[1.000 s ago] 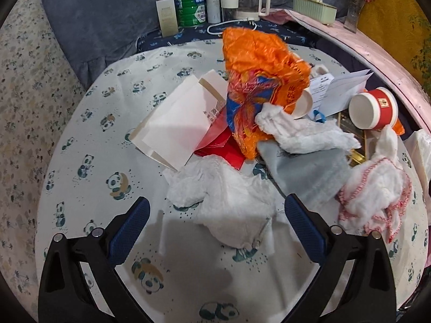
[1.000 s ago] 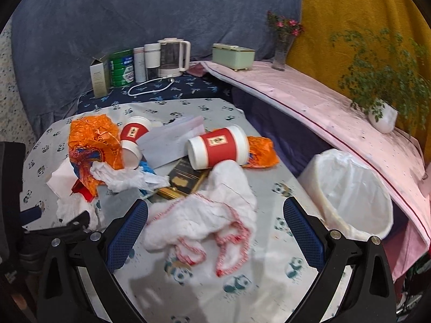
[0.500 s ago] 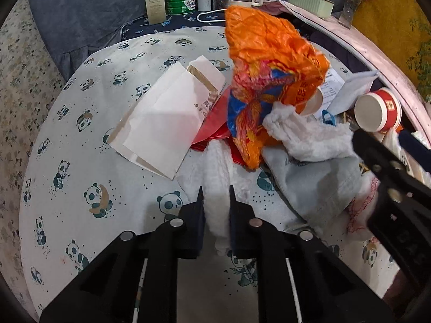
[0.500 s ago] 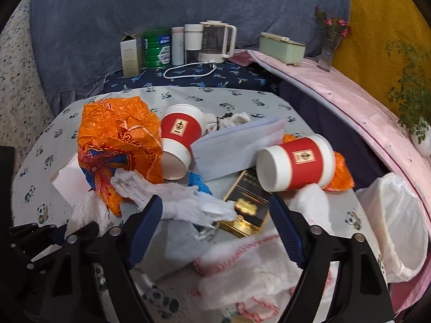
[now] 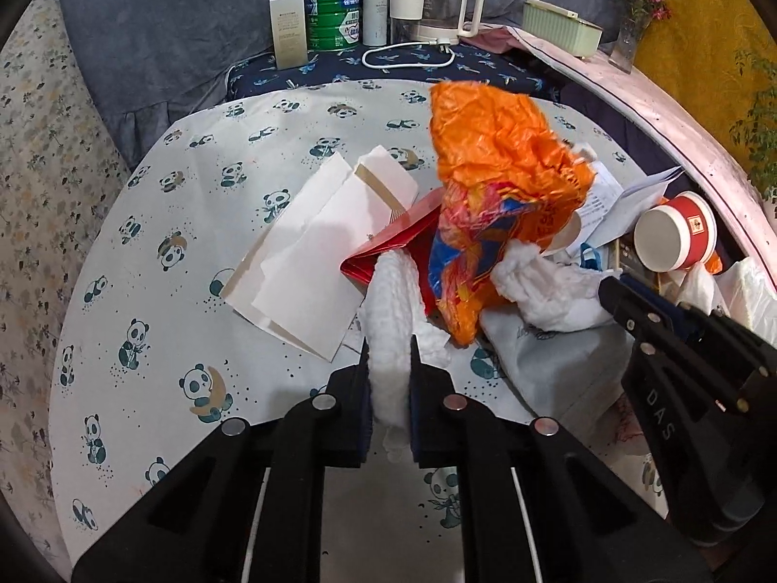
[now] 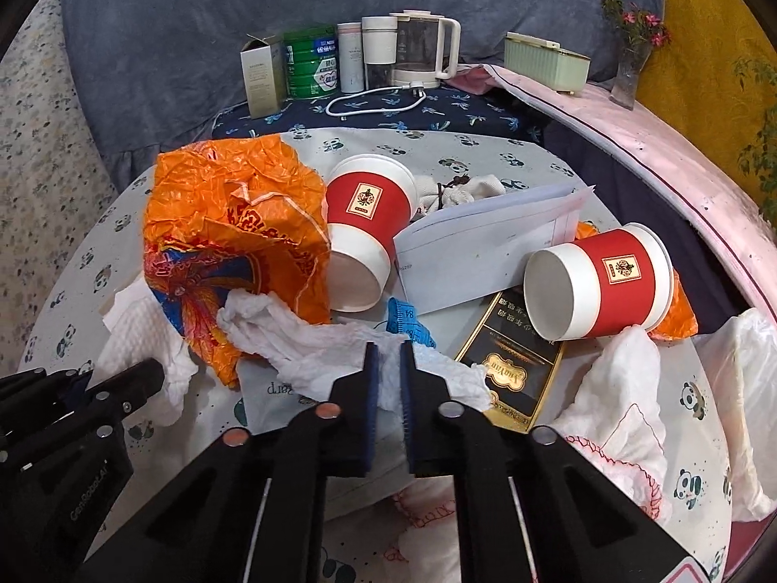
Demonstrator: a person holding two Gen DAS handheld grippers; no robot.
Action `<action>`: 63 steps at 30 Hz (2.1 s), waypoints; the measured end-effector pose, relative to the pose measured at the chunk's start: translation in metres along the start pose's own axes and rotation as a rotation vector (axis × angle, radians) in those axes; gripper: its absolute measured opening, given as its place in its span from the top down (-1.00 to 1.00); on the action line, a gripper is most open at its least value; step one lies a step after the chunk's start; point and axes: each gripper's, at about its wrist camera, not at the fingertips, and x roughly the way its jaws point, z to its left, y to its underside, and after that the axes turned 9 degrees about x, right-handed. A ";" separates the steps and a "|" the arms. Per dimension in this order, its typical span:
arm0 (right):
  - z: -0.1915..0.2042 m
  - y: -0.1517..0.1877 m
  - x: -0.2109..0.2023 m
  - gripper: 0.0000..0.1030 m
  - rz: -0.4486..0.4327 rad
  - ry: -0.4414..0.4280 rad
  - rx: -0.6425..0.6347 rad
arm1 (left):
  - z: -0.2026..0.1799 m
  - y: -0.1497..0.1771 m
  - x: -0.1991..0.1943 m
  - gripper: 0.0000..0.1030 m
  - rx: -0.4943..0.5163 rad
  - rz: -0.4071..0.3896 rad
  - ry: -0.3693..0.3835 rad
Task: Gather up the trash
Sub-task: 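Grasp a white tissue with the left gripper while the right gripper grasps another white tissue, then carry both tissues over the white trash bin and open both grippers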
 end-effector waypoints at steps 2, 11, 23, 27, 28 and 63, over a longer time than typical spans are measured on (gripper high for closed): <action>0.000 0.000 -0.006 0.92 -0.013 -0.002 0.000 | -0.002 -0.001 -0.005 0.80 0.006 -0.010 0.001; -0.021 -0.010 -0.048 0.94 -0.097 0.025 0.034 | -0.026 -0.005 -0.033 0.80 0.042 -0.055 0.018; -0.083 -0.032 -0.107 0.94 -0.226 0.104 0.121 | -0.096 -0.027 -0.074 0.80 0.139 -0.140 0.082; -0.114 -0.039 -0.125 0.94 -0.265 0.144 0.164 | -0.128 -0.038 -0.084 0.80 0.180 -0.165 0.108; -0.124 -0.040 -0.130 0.94 -0.276 0.158 0.176 | -0.137 -0.041 -0.087 0.80 0.191 -0.173 0.118; -0.339 -0.007 -0.146 0.36 -0.295 0.466 0.456 | -0.382 -0.063 -0.047 0.50 0.481 -0.136 0.367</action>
